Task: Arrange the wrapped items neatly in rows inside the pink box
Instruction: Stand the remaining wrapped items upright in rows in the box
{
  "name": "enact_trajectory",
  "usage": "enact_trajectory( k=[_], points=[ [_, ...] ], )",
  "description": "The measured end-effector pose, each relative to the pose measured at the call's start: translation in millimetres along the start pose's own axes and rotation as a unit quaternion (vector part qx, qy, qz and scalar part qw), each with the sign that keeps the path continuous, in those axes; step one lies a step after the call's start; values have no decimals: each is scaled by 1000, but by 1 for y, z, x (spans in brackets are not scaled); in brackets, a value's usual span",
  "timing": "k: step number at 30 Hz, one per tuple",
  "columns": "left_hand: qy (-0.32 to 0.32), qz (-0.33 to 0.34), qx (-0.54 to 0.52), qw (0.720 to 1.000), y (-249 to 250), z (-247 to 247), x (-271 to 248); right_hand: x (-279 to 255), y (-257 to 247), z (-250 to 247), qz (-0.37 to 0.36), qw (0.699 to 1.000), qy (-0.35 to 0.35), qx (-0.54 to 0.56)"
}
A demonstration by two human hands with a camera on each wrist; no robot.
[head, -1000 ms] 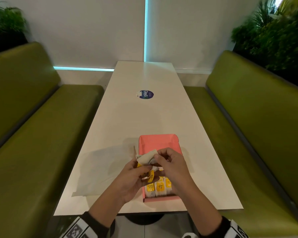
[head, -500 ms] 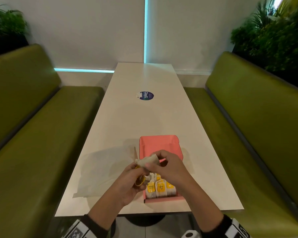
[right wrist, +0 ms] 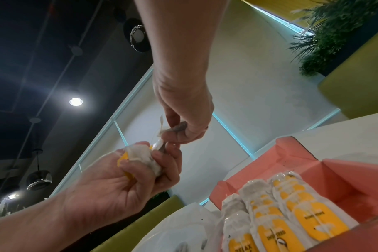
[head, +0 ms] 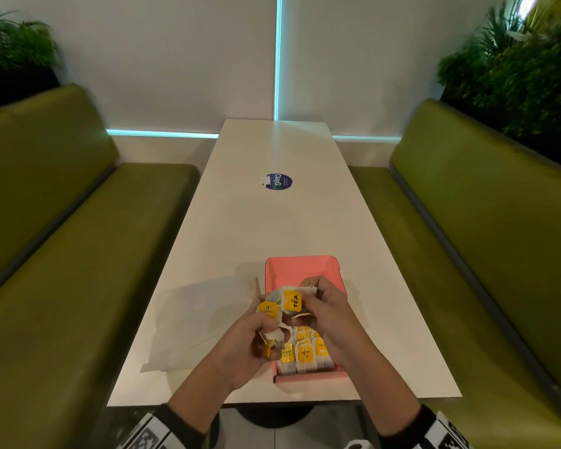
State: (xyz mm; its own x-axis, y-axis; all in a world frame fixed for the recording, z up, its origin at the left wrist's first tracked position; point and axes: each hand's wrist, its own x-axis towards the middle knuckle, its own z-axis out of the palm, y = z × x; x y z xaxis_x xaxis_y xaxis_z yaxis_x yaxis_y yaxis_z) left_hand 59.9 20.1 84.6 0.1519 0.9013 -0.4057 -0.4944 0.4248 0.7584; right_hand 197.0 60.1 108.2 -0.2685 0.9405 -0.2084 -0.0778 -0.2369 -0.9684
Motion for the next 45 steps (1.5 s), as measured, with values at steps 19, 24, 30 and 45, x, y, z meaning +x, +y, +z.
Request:
enact_trajectory(
  k=[19, 24, 30, 45],
  points=[
    [23, 66, 55, 996, 2, -4, -3, 7, 0, -8, 25, 992, 78, 96],
    [11, 42, 149, 988, 2, -9, -4, 10, -3, -12, 23, 987, 97, 128],
    [27, 81, 137, 987, 5, -3, -4, 9, -3, -12, 24, 986, 89, 139],
    [122, 264, 385, 876, 2, 0, 10, 9, -13, -30, -60, 984, -65, -154]
  ],
)
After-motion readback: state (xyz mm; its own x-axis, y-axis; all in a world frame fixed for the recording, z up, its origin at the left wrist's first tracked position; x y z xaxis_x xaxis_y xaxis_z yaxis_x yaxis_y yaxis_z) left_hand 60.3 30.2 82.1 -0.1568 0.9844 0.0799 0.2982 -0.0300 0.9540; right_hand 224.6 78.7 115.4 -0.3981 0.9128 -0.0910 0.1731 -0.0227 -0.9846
